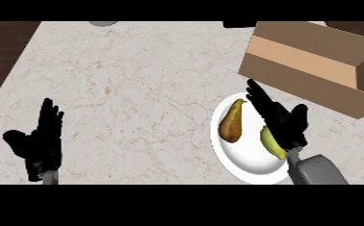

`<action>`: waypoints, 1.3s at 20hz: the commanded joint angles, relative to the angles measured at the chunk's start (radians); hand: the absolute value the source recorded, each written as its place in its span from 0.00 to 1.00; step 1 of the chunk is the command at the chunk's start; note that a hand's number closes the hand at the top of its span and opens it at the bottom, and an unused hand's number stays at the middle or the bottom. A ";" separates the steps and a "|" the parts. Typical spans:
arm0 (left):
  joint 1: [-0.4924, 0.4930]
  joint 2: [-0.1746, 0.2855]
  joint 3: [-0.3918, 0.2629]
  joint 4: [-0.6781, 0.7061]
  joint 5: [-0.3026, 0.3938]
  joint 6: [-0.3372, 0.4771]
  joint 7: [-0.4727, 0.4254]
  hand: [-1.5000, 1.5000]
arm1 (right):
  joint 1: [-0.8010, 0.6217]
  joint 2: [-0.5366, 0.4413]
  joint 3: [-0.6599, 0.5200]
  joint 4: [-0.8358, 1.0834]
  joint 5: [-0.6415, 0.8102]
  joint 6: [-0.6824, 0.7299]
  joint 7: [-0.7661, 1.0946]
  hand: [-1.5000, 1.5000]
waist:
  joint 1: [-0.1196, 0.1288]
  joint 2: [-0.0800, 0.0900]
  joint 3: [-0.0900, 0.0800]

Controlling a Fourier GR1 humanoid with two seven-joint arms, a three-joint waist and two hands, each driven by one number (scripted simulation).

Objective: Pick the lemon from the plate and place it in the cardboard box

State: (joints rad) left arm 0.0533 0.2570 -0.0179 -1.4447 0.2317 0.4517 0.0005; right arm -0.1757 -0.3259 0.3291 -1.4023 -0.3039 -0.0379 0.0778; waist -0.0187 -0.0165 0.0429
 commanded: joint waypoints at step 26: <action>-0.242 0.094 -0.296 -0.106 -0.111 -0.375 0.039 0.50 | 0.973 -0.032 0.010 -0.468 1.000 -0.871 -0.407 0.00 | -0.002 0.019 -0.047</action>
State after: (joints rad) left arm -0.1602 0.3667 -0.3043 -1.5469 0.1260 0.0887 0.0213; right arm 0.6420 -0.3475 0.2892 -1.7375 0.5679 -0.9289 -0.4301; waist -0.0493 -0.0033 -0.0041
